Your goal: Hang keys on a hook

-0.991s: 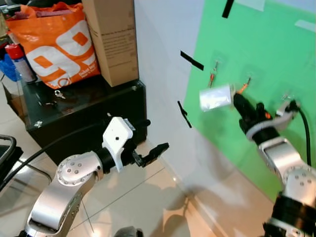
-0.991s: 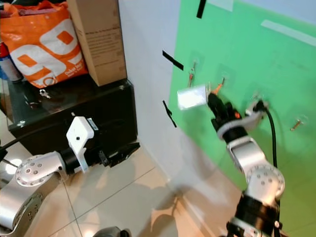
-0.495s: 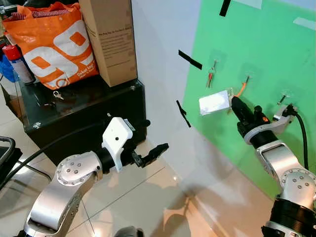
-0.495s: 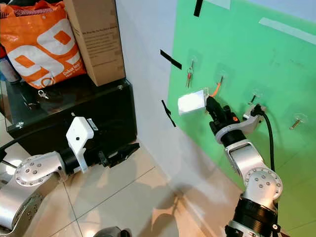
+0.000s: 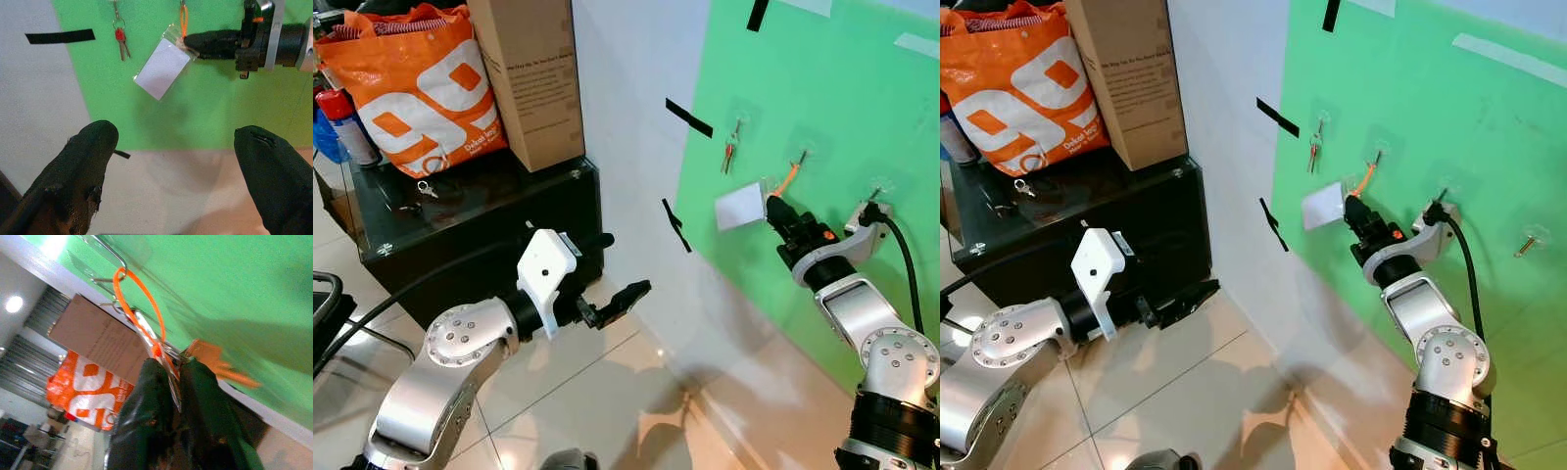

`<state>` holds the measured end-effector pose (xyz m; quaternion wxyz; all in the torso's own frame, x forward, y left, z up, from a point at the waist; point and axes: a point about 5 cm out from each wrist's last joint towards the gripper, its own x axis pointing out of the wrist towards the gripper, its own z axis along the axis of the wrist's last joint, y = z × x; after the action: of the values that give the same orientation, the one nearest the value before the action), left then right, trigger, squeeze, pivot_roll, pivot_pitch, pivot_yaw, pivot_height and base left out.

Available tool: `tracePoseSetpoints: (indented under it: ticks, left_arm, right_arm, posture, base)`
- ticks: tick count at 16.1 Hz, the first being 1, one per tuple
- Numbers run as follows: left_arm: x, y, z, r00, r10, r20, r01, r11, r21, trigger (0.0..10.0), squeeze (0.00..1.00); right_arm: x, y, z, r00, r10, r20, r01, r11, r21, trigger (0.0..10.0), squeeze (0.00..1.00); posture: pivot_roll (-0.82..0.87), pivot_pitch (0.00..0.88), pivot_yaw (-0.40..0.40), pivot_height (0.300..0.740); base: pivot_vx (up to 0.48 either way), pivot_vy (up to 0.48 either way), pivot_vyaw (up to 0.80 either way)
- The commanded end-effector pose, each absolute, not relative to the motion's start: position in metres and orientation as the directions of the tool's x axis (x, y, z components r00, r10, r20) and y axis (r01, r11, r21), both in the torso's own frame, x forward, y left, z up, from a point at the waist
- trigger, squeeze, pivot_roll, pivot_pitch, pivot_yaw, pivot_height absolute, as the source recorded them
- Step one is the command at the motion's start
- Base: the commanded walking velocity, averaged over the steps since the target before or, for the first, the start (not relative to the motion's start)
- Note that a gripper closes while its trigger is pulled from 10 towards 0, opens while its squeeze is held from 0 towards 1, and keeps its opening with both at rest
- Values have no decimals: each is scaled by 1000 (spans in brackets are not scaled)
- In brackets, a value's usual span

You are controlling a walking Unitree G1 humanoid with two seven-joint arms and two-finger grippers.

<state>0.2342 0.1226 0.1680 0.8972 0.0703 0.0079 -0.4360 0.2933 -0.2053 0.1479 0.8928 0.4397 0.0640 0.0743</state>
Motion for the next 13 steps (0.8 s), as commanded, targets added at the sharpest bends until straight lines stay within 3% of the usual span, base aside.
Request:
tracePoseSetpoints:
  ticks: [1, 5, 7, 10, 12, 13]
  left_arm:
    - [236, 124, 172, 626, -778, -62, 778, 616, 125, 10000, 0]
    - [236, 120, 178, 615, -788, -31, 786, 609, 109, 10000, 0]
    - [237, 116, 184, 618, -786, -5, 782, 614, 104, 10000, 0]
    - [238, 115, 186, 630, -776, 7, 772, 628, 98, 10000, 0]
    - [239, 120, 182, 656, -755, -4, 752, 653, 94, 10000, 0]
    - [242, 127, 172, 722, -691, -40, 691, 717, 91, 10000, 0]
  right_arm:
    - [293, -209, 147, 984, 166, -63, -56, 625, 779, 10000, 1000]
    - [288, -210, 143, 984, 156, -85, -44, 680, 732, 10000, 1000]
    - [279, -203, 132, 972, 183, -147, -64, 807, 587, 10000, 1000]
    - [263, -199, 115, 946, 231, -227, -74, 837, 542, 10000, 1000]
    - [253, -200, 107, 930, 231, -286, -102, 910, 402, 10000, 1000]
    - [248, -199, 105, 938, 210, -275, -138, 956, 257, 10000, 1000]
  posture:
    - [29, 0, 41, 740]
    - [25, 0, 42, 740]
    - [22, 0, 37, 740]
    - [21, 0, 31, 740]
    - [18, 0, 27, 740]
    - [17, 0, 25, 740]
  base:
    - [0, 0, 0]
    - [0, 0, 0]
    - [0, 0, 0]
    - [0, 0, 0]
    - [0, 0, 0]
    - [0, 0, 0]
